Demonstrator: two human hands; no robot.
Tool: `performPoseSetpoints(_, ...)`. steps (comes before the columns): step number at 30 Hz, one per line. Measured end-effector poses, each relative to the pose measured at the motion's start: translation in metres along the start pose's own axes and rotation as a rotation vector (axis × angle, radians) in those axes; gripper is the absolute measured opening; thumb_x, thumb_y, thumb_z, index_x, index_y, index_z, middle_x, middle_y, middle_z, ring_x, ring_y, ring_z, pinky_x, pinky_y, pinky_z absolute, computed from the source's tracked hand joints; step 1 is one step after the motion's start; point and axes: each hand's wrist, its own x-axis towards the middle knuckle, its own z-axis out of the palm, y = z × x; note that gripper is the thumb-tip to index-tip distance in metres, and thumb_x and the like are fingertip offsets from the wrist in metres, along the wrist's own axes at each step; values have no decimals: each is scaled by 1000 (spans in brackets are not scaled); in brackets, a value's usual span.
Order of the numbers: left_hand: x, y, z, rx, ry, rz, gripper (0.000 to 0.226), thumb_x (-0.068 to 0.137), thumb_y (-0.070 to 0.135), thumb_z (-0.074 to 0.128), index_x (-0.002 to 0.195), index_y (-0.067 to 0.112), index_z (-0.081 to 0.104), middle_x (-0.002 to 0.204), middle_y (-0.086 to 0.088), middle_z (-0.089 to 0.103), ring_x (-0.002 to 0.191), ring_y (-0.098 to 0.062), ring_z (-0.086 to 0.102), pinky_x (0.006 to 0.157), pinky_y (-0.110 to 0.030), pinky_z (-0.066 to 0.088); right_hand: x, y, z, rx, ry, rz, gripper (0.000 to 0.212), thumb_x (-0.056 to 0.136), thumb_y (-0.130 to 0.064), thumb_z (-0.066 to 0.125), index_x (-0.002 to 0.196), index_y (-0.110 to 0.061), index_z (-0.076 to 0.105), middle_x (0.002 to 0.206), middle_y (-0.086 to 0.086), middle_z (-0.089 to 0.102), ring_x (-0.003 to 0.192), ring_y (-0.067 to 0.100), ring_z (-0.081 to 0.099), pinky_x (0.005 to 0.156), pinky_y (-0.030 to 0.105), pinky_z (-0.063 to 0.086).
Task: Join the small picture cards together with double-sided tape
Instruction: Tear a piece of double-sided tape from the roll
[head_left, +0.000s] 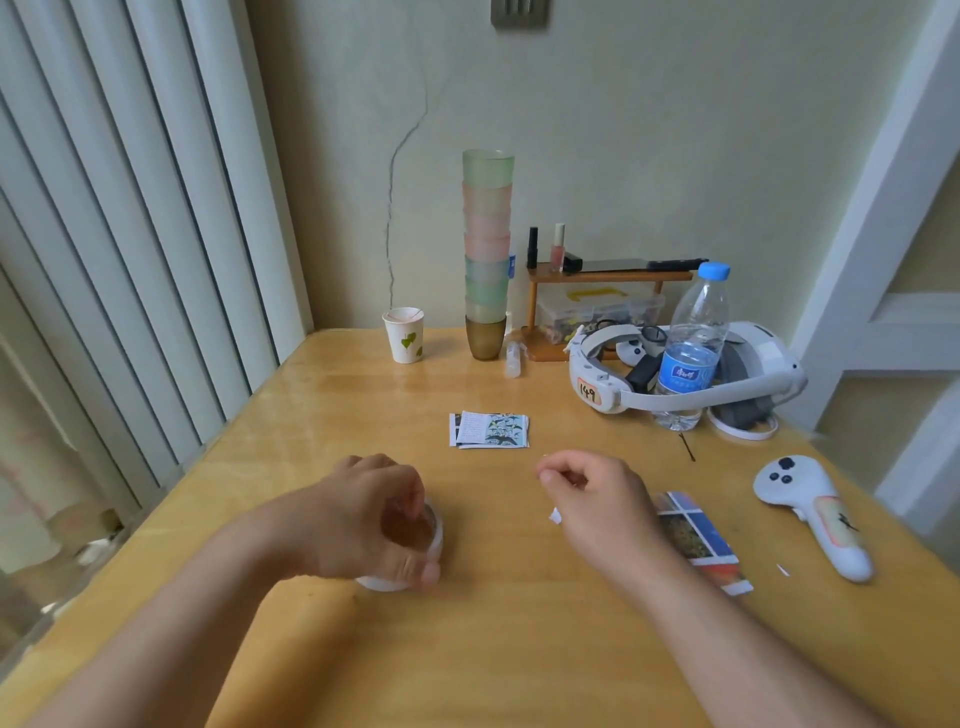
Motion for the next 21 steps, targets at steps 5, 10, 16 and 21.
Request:
performPoseSetpoints(5, -10, -10, 14, 209, -12, 16, 64, 59, 82, 77, 107, 44, 59, 126, 26, 35, 122, -4, 33, 103, -26, 45, -19, 5, 9, -51, -32, -100, 15, 97, -24, 66, 90, -31, 77, 72, -25, 64, 72, -13, 56, 60, 5, 38)
performPoseSetpoints(10, -8, -14, 21, 148, 145, 116, 27, 73, 72, 69, 84, 47, 66, 118, 28, 50, 121, 1, 39, 96, -18, 42, -21, 3, 11, -47, -61, -192, 15, 95, -21, 67, 92, -29, 79, 75, -26, 66, 73, -4, 57, 63, 8, 39)
performPoseSetpoints(16, -12, 13, 30, -305, 401, 191, 14, 93, 41, 75, 91, 29, 68, 84, 10, 70, 67, -3, 58, 61, -15, 42, -28, 0, 15, 32, -54, -356, 15, 95, -20, 69, 104, -28, 78, 93, -17, 65, 83, 9, 61, 73, 15, 45)
performPoseSetpoints(21, -9, 29, 51, -434, 414, 283, 8, 95, 28, 76, 96, 26, 68, 83, 14, 69, 72, -4, 57, 64, -12, 42, -32, -4, 13, 27, -8, -496, 30, 102, -29, 62, 130, -22, 70, 121, -16, 58, 102, 10, 62, 80, 20, 52)
